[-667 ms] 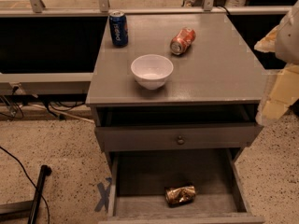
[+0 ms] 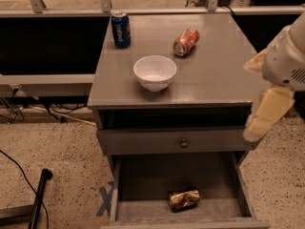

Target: Pick orange can from middle drawer and place on counter

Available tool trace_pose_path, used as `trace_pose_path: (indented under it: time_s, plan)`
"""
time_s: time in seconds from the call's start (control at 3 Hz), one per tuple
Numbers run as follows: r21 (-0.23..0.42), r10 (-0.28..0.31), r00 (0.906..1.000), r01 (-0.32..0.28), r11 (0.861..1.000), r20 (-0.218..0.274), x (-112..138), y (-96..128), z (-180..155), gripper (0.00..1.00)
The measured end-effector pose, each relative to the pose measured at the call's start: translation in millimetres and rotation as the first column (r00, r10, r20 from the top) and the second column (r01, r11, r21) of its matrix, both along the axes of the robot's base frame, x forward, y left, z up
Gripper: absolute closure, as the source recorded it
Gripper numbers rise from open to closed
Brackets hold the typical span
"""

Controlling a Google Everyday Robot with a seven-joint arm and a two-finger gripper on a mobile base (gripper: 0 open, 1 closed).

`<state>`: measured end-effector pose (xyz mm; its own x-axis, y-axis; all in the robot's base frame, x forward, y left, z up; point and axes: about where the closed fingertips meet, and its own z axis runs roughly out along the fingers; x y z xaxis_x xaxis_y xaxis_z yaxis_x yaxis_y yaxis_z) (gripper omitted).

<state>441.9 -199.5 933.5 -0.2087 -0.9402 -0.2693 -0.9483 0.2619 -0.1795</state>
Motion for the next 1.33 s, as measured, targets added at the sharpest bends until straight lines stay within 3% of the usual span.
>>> trace_pose_path:
  time_s: [0.33,0.67,1.0,1.33]
  plan:
    - [0.196,0.033,0.9992,-0.037,0.980,0.020,-42,67,-40,0.00]
    - [0.357,0.063,0.9978,-0.066,0.932,0.020,-66,96,-105,0.00]
    - [0.412,0.033,0.9986,-0.047,0.910,0.041,-80,100,-127,0.00]
    - [0.312,0.087,0.9944,-0.101,0.945,0.061,-72,95,-144,0.00]
